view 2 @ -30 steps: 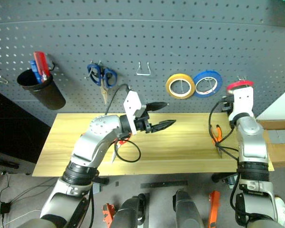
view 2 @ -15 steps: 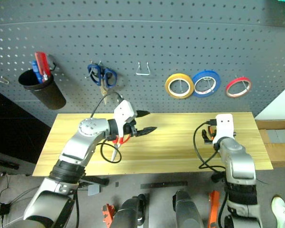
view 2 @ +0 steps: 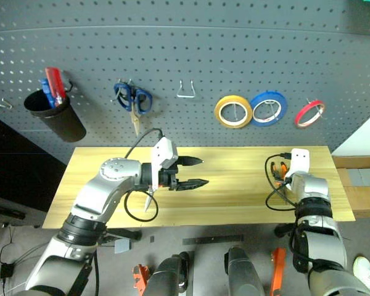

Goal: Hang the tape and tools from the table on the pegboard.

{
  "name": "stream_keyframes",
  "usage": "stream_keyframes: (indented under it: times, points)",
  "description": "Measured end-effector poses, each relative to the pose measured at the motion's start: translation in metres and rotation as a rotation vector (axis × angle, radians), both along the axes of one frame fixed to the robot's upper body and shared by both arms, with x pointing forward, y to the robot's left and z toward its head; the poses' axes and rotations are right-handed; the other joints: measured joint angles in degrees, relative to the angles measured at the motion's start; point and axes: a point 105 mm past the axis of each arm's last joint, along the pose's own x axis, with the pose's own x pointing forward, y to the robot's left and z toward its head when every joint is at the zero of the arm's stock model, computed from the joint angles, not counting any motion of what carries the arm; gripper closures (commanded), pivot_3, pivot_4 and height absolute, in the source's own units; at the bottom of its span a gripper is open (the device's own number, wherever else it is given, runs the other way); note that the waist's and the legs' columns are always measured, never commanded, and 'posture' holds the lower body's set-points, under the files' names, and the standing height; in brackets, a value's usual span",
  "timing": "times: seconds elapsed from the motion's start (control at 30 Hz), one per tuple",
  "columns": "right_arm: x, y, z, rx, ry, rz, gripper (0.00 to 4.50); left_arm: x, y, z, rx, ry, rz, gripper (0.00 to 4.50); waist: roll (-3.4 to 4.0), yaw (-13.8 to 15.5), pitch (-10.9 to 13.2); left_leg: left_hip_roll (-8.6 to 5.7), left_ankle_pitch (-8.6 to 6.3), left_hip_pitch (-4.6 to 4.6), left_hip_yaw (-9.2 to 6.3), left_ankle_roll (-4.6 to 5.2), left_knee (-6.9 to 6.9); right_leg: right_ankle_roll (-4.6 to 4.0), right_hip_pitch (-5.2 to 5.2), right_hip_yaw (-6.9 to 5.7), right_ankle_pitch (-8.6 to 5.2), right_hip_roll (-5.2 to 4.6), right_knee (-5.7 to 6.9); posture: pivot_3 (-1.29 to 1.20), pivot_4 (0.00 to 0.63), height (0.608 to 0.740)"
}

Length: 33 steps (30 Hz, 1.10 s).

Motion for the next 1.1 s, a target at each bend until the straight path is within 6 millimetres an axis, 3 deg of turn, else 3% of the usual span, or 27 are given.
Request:
stream_keyframes:
  times: [0.17, 0.53, 0.63, 0.77, 0.9, 1.1]
  points:
    - [0.000, 0.009, -0.016, 0.034, 0.049, 0.055, 0.02, 0.000, 0.000, 0.000, 0.000, 0.001, 0.003, 0.98, 0.00, 0.0, 0.0, -0.01, 0.00, 0.01, 0.00, 0.00, 0.00, 0.00, 0.00, 0.01, 0.00, 0.00, 0.03, -0.10, 0.264, 0.740]
    - [0.008, 0.012, -0.014, -0.012, 0.047, 0.093, 0.02, 0.002, 0.001, 0.000, -0.003, -0.008, 0.018, 0.98, -0.01, 0.0, 0.0, -0.01, 0.00, 0.02, 0.01, 0.00, 0.06, 0.00, 0.02, 0.03, 0.01, -0.01, 0.07, -0.10, 0.257, 0.740]
    - [0.008, 0.012, -0.014, -0.020, 0.046, 0.096, 0.65, 0.001, 0.001, -0.001, -0.004, -0.007, 0.021, 0.98, -0.01, 0.0, 0.0, -0.01, 0.00, 0.04, 0.01, 0.00, 0.08, 0.00, 0.03, 0.03, 0.01, 0.00, 0.08, -0.11, 0.255, 0.740]
    - [0.009, 0.012, -0.014, -0.023, 0.041, 0.095, 1.97, 0.003, 0.004, -0.002, -0.012, -0.009, 0.043, 0.98, -0.02, 0.0, 0.0, -0.01, 0.00, 0.05, 0.01, 0.00, 0.10, 0.00, 0.05, 0.03, 0.01, 0.00, 0.10, -0.11, 0.255, 0.740]
    - [0.011, 0.015, -0.013, -0.025, 0.030, 0.096, 1.99, 0.006, 0.019, -0.003, -0.048, -0.005, 0.123, 0.98, -0.02, -0.1, 0.0, 0.01, 0.00, 0.05, 0.01, 0.00, 0.12, 0.00, 0.03, 0.04, 0.01, 0.00, 0.14, -0.11, 0.256, 0.740]
    - [0.007, 0.039, -0.005, -0.042, -0.031, 0.174, 1.99, 0.006, 0.057, -0.009, -0.058, -0.009, 0.267, 0.98, 0.00, -0.1, 0.0, 0.02, 0.00, 0.01, -0.07, -0.01, 0.12, 0.00, -0.06, 0.00, 0.01, -0.01, 0.25, -0.10, 0.255, 0.740]
